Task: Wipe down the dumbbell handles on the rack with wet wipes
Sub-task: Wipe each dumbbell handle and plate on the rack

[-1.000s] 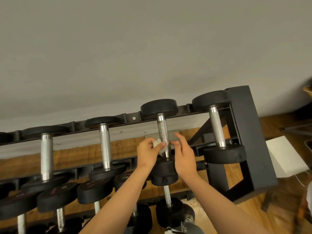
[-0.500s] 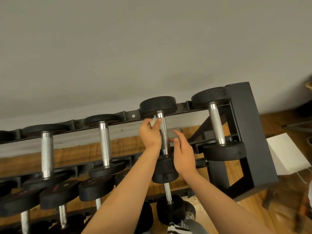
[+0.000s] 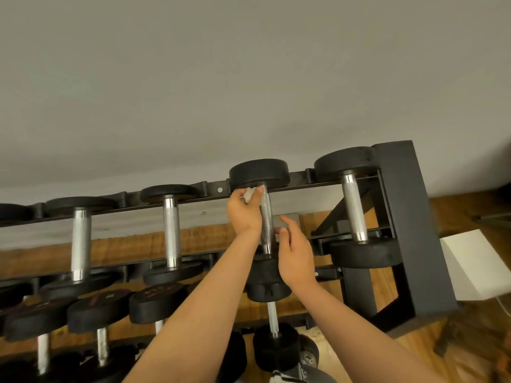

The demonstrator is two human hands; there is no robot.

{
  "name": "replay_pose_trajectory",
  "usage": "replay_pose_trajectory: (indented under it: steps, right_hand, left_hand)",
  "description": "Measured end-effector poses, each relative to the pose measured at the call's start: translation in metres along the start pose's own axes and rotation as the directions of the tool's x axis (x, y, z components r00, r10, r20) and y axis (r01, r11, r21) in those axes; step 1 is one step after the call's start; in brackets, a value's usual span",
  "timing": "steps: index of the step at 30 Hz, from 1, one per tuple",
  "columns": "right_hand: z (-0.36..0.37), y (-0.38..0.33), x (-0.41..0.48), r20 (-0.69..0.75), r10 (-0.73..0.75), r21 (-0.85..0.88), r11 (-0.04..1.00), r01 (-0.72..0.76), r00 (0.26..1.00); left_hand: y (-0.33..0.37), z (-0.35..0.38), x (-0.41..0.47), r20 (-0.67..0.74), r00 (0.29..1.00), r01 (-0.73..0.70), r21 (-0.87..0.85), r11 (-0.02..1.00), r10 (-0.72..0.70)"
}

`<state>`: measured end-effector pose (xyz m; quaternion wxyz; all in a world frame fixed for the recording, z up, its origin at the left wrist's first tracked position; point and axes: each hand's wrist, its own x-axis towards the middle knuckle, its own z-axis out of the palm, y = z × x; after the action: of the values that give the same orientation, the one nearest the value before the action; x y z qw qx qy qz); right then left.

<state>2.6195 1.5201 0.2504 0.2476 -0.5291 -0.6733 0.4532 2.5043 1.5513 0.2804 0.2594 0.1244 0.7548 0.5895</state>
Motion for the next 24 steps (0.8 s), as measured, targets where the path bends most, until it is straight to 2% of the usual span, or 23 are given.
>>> replay_pose_trajectory:
  steps: [4, 6, 8, 11, 13, 15, 17, 19, 20, 22, 24]
  right_hand:
    - [-0.001, 0.002, 0.001, 0.000, -0.015, -0.007, 1.000, 0.015, 1.000]
    - [-0.002, 0.002, 0.000, -0.007, -0.017, -0.007, 1.000, 0.017, 1.000]
    - [-0.002, 0.000, 0.000, 0.001, -0.018, -0.005, 1.000, 0.018, 1.000]
    - [-0.003, -0.002, -0.001, 0.039, -0.007, -0.009, 1.000, 0.007, 0.999]
    - [-0.010, -0.007, 0.000, 0.107, 0.024, 0.042, 0.999, -0.029, 0.994]
    - [-0.022, -0.015, 0.001, 0.207, 0.047, 0.228, 0.969, -0.095, 0.977]
    - [-0.038, -0.025, 0.001, 0.311, 0.009, 0.437, 0.887, -0.151, 0.950]
    - [-0.050, -0.029, 0.003, 0.405, -0.046, 0.532, 0.824, -0.194, 0.913]
    - [-0.054, -0.030, 0.005, 0.445, -0.065, 0.531, 0.822, -0.205, 0.893]
    - [-0.059, -0.032, 0.009, 0.490, -0.086, 0.445, 0.880, -0.165, 0.867]
    - [-0.063, -0.034, 0.012, 0.486, -0.077, 0.377, 0.917, -0.129, 0.870]
  left_hand:
    - [0.000, -0.005, -0.015, 0.006, 0.998, -0.068, 0.104, 0.992, 0.068]
    - [-0.012, -0.015, -0.027, 0.072, 0.991, -0.122, 0.212, 0.970, 0.109]
    - [-0.019, -0.032, -0.033, 0.199, 0.977, -0.131, 0.262, 0.956, 0.080]
    - [-0.013, -0.057, -0.040, 0.360, 0.933, -0.023, 0.148, 0.989, -0.032]
    - [-0.005, -0.068, -0.048, 0.358, 0.933, 0.005, 0.107, 0.994, -0.043]
    - [0.000, -0.073, -0.057, 0.345, 0.939, -0.026, 0.123, 0.992, -0.018]
    - [0.003, -0.075, -0.064, 0.361, 0.933, -0.045, 0.100, 0.994, 0.006]
    - [0.005, -0.074, -0.068, 0.398, 0.917, -0.045, 0.062, 0.997, 0.017]
    - [0.005, -0.072, -0.070, 0.408, 0.913, -0.042, 0.053, 0.998, 0.017]
    - [0.004, -0.068, -0.073, 0.391, 0.920, -0.029, 0.028, 0.999, 0.016]
    - [0.002, -0.064, -0.075, 0.361, 0.932, -0.037, 0.025, 0.999, 0.026]
